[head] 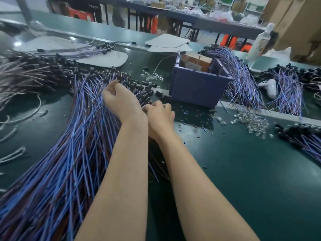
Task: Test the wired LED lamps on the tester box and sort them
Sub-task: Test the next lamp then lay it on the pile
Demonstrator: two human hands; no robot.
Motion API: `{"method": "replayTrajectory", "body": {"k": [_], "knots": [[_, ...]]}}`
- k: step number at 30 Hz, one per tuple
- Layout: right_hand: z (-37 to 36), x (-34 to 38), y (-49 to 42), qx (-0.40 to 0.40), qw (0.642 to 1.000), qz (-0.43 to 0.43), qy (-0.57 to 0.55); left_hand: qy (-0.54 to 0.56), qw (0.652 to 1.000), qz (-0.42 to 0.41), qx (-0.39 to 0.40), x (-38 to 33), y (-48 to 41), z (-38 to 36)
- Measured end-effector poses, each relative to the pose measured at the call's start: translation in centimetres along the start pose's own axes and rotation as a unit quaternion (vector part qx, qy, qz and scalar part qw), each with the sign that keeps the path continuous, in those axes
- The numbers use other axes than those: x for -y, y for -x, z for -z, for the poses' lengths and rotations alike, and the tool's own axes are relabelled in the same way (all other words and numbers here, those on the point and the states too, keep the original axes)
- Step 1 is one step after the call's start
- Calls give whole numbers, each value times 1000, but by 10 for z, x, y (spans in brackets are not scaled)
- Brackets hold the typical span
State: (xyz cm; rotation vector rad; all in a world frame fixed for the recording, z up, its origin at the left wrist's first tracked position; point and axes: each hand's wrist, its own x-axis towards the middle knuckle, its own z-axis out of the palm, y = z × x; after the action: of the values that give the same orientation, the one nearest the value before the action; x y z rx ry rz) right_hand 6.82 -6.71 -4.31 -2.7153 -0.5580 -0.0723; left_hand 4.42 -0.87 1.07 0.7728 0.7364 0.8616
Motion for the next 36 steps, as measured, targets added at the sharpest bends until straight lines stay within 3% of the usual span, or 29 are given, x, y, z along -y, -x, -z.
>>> {"method": "replayTrajectory", "body": {"k": [5,7,9,11,12,13,16,19,21,23,24,26,28,30,33,34,36], "knots": [[13,-15,2,4,999,20,-28,-49,997,-34,50,6,7,-3],[31,-28,4,-40,996,2,-80,-192,966,-117,130,11,11,-6],[52,-46,9,-138,981,-22,-132,-410,856,-195,248,21,16,-12],[72,-67,19,-255,952,-54,-162,-551,731,-191,355,30,28,-19],[80,-78,24,-302,936,-74,-167,-571,694,-177,400,35,36,-23],[86,-89,30,-339,921,-98,-167,-565,681,-166,436,39,44,-26],[97,-124,46,-421,871,-177,-181,-520,678,-182,487,50,71,-35],[100,-152,61,-483,782,-254,-303,-479,696,-238,479,59,94,-45],[97,-160,69,-433,732,-295,-436,-432,724,-246,478,68,111,-51],[90,-160,72,-326,704,-217,-592,-405,728,-241,498,78,125,-55],[87,-158,74,-285,700,-169,-632,-399,724,-235,511,83,130,-55],[83,-156,75,-259,740,-109,-611,-389,726,-227,520,91,131,-53],[79,-158,74,-268,776,-87,-564,-385,730,-234,514,99,125,-50],[77,-159,72,-256,781,-85,-563,-386,727,-242,514,101,120,-47],[74,-160,68,-287,758,-97,-578,-406,703,-261,523,101,117,-44],[75,-162,67,-323,733,-121,-587,-427,692,-269,516,101,114,-43],[79,-169,68,-396,638,-183,-635,-465,686,-272,489,100,104,-38]]}}
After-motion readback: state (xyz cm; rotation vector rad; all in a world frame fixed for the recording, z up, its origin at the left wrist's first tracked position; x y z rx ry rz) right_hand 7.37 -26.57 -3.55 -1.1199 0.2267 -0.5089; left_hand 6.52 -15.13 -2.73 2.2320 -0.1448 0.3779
